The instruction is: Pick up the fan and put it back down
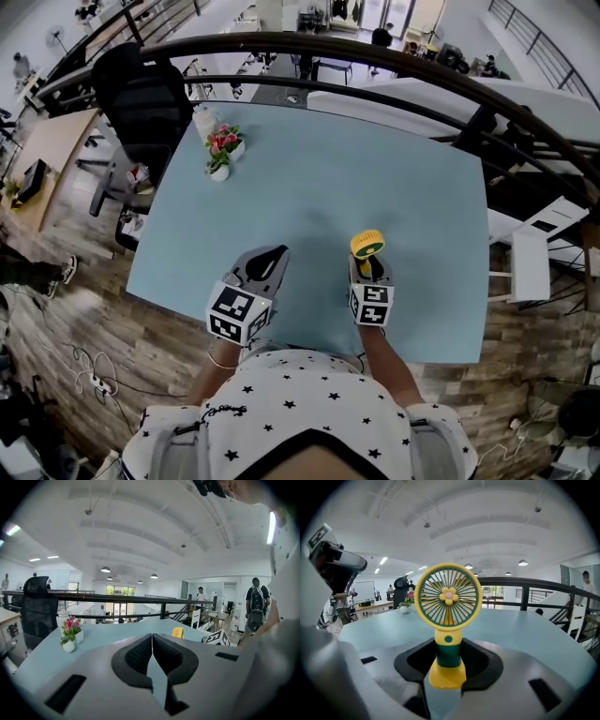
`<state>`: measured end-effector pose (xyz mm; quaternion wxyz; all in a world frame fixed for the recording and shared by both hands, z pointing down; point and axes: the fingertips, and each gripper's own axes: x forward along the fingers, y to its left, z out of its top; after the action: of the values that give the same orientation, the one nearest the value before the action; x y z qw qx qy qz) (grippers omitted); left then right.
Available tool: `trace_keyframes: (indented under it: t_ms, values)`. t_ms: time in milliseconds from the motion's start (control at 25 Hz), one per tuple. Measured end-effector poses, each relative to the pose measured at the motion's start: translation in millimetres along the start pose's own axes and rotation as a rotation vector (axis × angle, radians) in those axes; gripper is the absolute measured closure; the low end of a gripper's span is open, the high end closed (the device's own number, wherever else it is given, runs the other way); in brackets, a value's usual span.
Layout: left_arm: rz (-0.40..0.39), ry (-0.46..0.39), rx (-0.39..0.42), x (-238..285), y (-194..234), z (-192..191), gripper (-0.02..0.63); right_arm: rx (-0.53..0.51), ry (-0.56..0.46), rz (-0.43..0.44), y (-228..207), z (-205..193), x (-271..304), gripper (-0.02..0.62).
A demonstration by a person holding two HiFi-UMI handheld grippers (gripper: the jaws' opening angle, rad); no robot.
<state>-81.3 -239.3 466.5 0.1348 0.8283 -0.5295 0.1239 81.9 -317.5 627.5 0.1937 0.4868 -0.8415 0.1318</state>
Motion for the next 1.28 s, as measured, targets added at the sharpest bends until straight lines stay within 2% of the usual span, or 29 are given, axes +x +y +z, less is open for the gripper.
trace_keyframes:
  t_ms: [520, 720, 880, 1280]
  values:
    - [0.008, 0.001, -0.001, 2.1, 1.7, -0.6, 0.577, -0.001, 0.057, -0.045, -4.6, -23.0, 13.7, 0.431]
    - [0.010, 0.000, -0.003, -0.3, 1.9, -1.1, 0.577, 0.011, 0.060, -0.054, -4.6, -25.2, 13.8, 0.430]
    - [0.011, 0.002, -0.003, -2.8, 2.3, -0.8, 0.577, 0.062, 0.064, -0.068, -6.0, -27.8, 13.1, 0.431]
    - [0.018, 0.001, -0.002, -8.8, 4.2, -3.1, 0.577, 0.050, 0.068, -0.088, -4.2, -31.0, 11.8, 0.430]
